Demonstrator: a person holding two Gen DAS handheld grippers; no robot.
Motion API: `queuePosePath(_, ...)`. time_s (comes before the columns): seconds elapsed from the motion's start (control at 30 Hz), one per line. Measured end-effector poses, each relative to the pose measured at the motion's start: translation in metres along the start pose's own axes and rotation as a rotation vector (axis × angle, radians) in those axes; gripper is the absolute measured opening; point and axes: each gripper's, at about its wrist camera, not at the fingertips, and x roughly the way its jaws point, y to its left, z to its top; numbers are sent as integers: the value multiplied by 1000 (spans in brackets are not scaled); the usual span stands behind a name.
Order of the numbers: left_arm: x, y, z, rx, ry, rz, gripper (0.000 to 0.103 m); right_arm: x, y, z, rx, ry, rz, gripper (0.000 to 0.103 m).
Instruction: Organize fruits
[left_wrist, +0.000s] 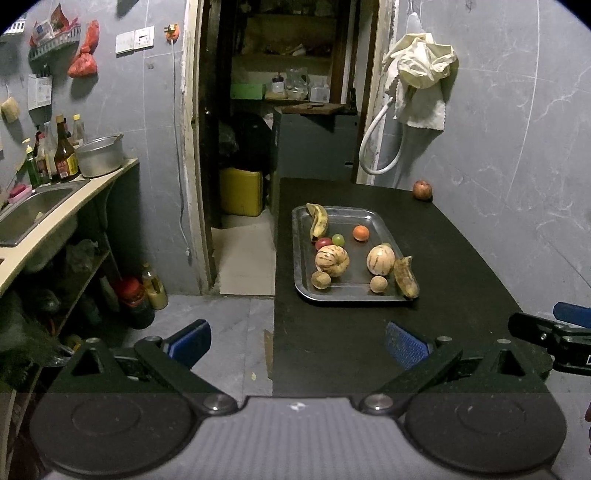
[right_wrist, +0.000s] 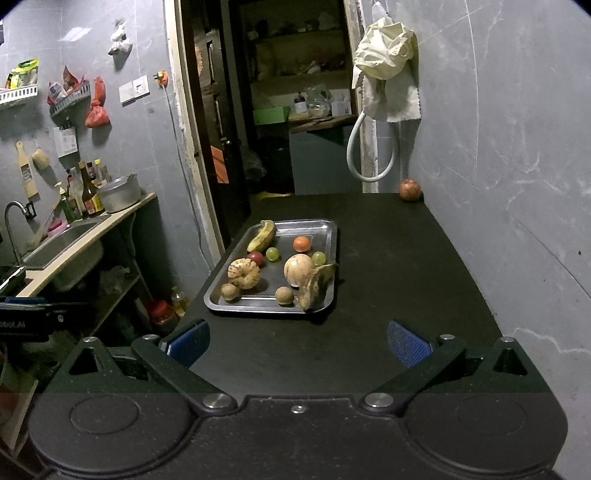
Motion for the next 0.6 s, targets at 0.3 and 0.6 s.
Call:
queuePosePath(0.3, 1, 2, 2, 10, 2, -4, 102, 1, 0, 2, 14, 0, -7, 102)
queuePosePath(0.6, 7, 4, 8, 29, 8, -9, 102, 5, 0, 2, 33, 1, -18, 102)
